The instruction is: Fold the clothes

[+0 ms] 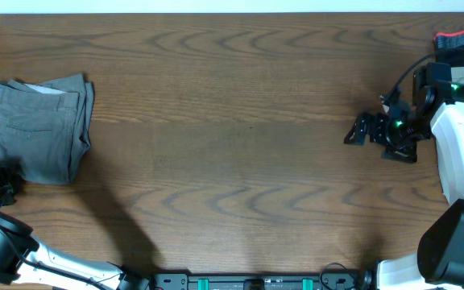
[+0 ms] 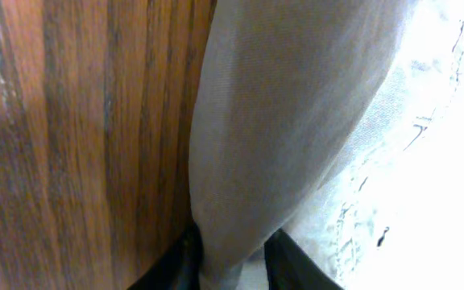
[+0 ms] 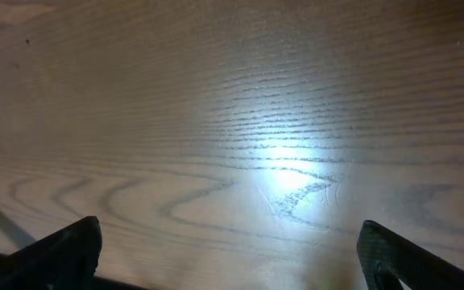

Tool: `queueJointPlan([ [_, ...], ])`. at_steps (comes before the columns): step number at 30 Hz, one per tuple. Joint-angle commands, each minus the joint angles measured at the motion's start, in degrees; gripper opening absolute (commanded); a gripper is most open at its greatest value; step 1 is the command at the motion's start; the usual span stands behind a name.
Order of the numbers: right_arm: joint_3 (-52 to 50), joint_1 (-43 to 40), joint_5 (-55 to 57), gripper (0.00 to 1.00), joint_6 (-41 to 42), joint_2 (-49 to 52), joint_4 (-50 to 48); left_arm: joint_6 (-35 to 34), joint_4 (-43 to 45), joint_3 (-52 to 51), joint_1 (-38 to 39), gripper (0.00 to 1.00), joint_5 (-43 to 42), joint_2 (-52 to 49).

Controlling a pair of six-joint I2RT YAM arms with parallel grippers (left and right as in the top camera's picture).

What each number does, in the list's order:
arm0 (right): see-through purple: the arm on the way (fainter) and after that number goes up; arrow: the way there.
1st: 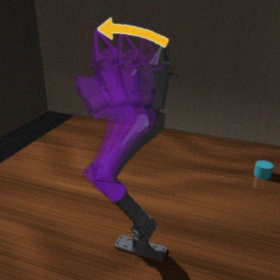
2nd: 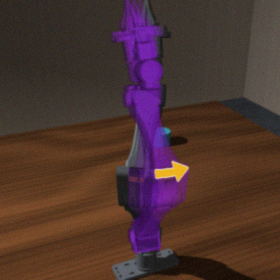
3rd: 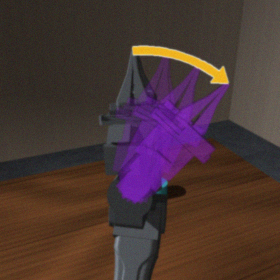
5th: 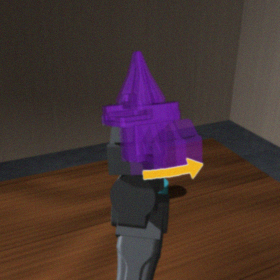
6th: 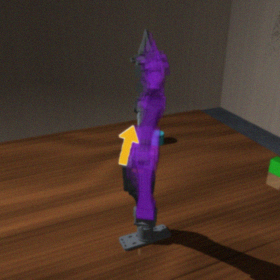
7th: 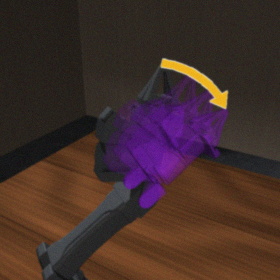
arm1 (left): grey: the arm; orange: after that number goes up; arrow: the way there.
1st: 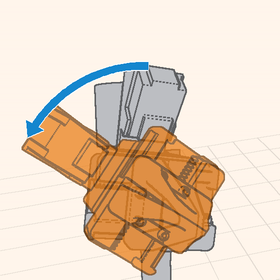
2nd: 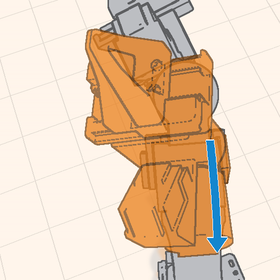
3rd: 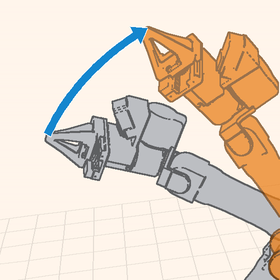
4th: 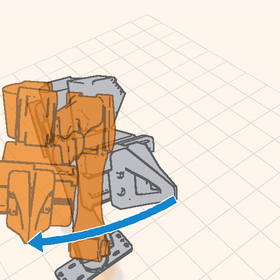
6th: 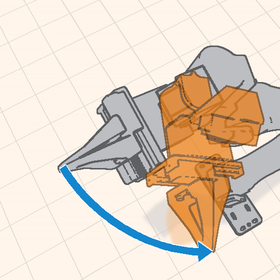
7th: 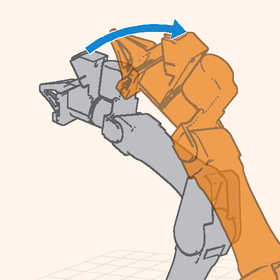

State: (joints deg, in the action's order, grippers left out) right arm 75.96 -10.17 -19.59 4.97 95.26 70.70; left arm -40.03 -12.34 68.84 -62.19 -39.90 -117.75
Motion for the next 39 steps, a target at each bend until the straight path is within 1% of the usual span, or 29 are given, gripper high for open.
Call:
queueJointPlan([
  [1, 0.6, -0.3, -0.3, 0.99, -0.2, -1.1, 0.0, -0.6, -0.2, -0.2, 0.3, 0.31, -1.1, 1.0],
  [5, 0.6, -0.3, -0.3, 0.99, -0.2, -1.1, 0.0, -0.5, -0.9, 0.0, 0.3, 0.34, -2.6, 1.1],
  [6, 0.6, -0.3, -0.3, 0.99, -0.2, -1.1, 0.0, -0.5, -0.9, 0.0, 0.3, 0.38, -3.3, 1.2],
  [8, 0.6, -0.3, -0.3, 0.99, -0.4, -1.1, 0.0, -0.3, -0.9, 0.1, 0.3, 0.42, -4.3, 1.7],
  [12, 0.6, -0.3, -0.3, 0.99, -0.8, -1.1, 0.3, 1.2, -1.6, 0.1, 0.3, 0.49, -4.0, 3.9],
  [15, 0.6, -0.3, -0.3, 0.99, -0.8, -1.1, 0.3, 1.4, -2.5, 0.1, 0.3, 0.54, -1.8, 6.1],
  [18, 0.6, -0.3, -0.3, 0.99, -0.8, -1.1, 0.3, 2.4, -4.7, 0.1, 0.3, 0.56, 0.8, 8.5],
  [22, 0.6, -0.3, -0.3, 0.99, -1.0, -1.1, 0.2, 4.2, -7.3, 0.1, 0.3, 0.56, 2.0, 11.2],
  [32, 0.6, -0.3, -0.3, 0.99, -2.3, -1.1, 0.3, 5.1, -11.2, 0.1, 0.3, 0.56, 1.9, 15.9],
  [35, 0.6, -0.3, -0.3, 0.99, -2.3, -1.1, 0.2, 7.0, -12.2, 0.1, 0.3, 0.56, 0.4, 17.9],
  [39, 0.6, -0.3, -0.3, 0.99, -2.3, -1.1, 0.2, 7.2, -12.0, 0.1, 0.3, 0.57, -3.7, 22.1],
])
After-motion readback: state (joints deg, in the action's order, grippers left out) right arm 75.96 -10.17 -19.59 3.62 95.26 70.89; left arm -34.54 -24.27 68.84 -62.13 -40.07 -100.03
